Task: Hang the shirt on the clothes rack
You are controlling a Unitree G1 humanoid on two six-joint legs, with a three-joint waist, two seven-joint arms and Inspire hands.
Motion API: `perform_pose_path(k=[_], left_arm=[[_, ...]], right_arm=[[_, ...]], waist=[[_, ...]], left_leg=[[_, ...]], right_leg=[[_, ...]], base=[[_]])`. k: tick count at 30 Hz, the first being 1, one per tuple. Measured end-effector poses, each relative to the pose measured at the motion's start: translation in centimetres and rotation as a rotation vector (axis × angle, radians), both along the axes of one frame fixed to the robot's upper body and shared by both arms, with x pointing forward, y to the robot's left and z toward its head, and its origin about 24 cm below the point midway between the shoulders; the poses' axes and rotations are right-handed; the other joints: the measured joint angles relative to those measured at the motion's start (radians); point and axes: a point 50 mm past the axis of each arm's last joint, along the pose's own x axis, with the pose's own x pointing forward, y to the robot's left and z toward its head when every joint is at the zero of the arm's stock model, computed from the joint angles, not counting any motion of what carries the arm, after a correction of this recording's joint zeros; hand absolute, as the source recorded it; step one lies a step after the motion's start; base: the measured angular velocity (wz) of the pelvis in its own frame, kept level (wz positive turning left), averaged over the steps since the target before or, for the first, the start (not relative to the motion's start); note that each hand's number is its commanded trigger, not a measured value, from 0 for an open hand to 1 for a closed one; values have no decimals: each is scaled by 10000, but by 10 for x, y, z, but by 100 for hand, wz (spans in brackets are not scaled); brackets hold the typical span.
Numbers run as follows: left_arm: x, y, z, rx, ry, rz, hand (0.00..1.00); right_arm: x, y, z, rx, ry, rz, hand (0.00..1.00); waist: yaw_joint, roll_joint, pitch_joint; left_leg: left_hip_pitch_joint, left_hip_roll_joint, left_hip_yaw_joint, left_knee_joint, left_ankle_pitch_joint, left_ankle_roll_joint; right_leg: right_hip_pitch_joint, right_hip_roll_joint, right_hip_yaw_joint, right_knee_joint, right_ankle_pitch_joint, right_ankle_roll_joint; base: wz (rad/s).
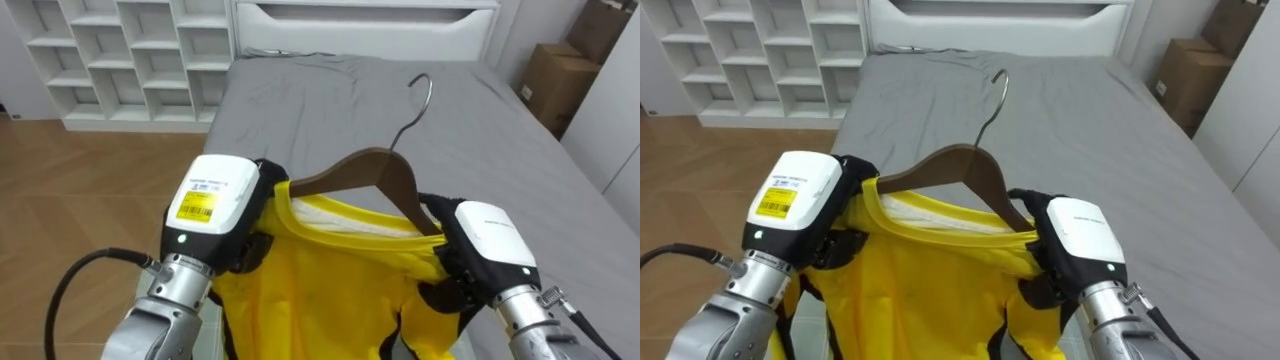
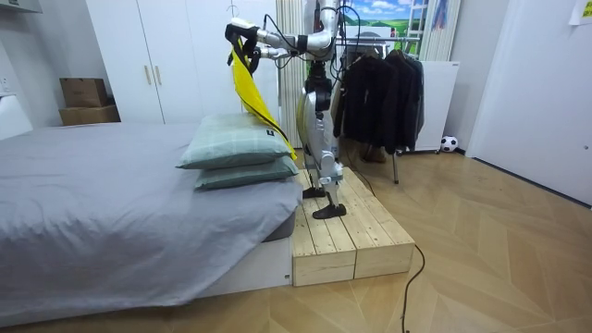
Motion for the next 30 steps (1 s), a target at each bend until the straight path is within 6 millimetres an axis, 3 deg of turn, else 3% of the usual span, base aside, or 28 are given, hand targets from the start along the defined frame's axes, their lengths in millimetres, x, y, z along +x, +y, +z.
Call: perform_pose_path(k=[30], left_arm=[[1,3,2,-254,-84,223,100]], right_arm=[[1,-3,1,382,-114,-507,100]], waist=[[-51,68,27]], left_leg=[[5,-10,17,-30,0,0]], right_leg=[[1,5,36,-10,-1,2]], base=[[0]])
